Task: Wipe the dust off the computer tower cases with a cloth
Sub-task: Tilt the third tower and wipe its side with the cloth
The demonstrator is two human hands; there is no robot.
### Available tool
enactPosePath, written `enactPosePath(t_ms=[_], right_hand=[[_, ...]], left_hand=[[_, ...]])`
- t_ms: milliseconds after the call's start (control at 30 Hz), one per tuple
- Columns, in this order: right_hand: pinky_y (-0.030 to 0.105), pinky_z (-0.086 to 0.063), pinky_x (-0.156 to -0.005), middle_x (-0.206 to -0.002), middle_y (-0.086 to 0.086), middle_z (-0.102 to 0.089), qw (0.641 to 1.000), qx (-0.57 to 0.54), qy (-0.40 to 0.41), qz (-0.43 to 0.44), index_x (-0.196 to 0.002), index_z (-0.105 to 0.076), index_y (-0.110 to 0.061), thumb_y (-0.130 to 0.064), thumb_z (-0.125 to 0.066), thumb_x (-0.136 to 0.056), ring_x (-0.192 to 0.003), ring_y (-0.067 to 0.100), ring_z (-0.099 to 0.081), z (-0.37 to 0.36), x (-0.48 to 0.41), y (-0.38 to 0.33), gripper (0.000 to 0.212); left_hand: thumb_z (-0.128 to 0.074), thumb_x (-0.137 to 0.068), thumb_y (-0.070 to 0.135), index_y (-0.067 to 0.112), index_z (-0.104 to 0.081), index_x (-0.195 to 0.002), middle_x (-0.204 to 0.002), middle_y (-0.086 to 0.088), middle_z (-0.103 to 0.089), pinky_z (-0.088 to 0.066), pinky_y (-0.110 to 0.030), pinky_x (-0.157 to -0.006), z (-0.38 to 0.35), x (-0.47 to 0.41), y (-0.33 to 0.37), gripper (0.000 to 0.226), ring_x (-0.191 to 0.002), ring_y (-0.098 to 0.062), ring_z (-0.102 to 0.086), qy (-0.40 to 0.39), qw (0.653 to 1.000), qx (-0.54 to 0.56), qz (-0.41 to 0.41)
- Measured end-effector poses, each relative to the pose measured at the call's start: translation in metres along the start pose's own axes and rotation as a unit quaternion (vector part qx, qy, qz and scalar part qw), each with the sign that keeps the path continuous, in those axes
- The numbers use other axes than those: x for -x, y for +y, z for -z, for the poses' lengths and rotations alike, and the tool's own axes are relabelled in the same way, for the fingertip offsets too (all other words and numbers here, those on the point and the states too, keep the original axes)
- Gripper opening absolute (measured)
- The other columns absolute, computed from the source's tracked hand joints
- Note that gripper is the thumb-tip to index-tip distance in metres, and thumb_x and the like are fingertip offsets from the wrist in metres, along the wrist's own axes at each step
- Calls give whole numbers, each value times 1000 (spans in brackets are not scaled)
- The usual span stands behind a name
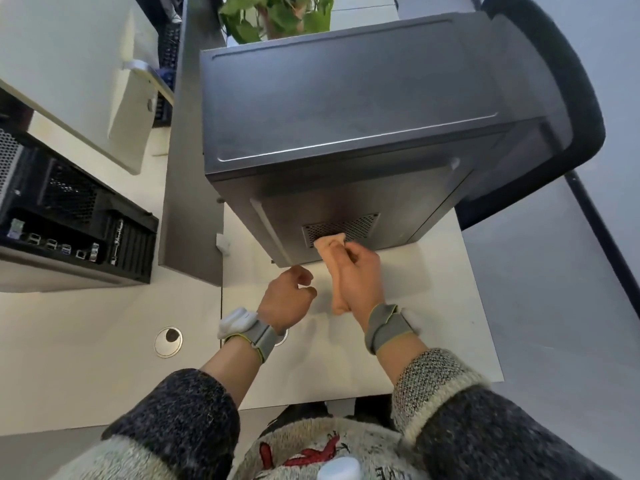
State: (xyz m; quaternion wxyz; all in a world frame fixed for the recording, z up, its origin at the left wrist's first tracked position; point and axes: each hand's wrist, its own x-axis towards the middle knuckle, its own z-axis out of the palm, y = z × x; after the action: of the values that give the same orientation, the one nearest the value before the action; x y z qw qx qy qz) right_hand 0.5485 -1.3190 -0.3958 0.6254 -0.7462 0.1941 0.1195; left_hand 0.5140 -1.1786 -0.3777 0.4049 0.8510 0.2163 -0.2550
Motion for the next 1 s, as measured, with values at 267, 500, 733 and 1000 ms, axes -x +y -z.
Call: enactPosePath(t_ms=[267, 500, 733, 1000], right_hand=[[24, -36, -54, -53, -12, -46, 998, -17, 30, -53, -67, -60, -13, -21, -64, -100, -56, 12, -41, 20, -8, -8, 34], [33, -45, -63, -69, 7, -64, 999, 20, 16, -23, -80, -67, -6, -25, -60, -102, -63, 20, -52, 29, -13, -4, 30], [21, -32, -53, -58, -10, -42, 998, -23, 44, 37, -73, -57, -11, -27, -65, -102, -57, 9, -36, 56, 0, -28, 35], [38, -46, -63, -62, 2, -54, 997, 43, 60, -8, -70, -59, -13, -29, -63, -100, -59, 18, -47, 72, -25, -9, 35]], left_hand=[[-60, -94, 20, 25, -68, -113, -113, 4, -70, -47, -28, -76, -3, -6, 9, 22, -98, -20, -65, -21, 1000, -16, -14], [-62, -94, 19, 25, -66, -111, -110, 10, -69, -44, -26, -76, -13, -11, 34, 19, -97, -17, -63, -22, 998, -13, -51], [-63, -93, 15, 24, -66, -110, -106, 11, -69, -46, -26, -75, -20, -13, 44, 19, -95, -15, -63, -3, 998, -1, -58], [-64, -90, 13, 26, -67, -105, -104, 10, -71, -58, -35, -82, -30, -14, 58, 20, -92, -20, -68, -11, 997, 0, -72]])
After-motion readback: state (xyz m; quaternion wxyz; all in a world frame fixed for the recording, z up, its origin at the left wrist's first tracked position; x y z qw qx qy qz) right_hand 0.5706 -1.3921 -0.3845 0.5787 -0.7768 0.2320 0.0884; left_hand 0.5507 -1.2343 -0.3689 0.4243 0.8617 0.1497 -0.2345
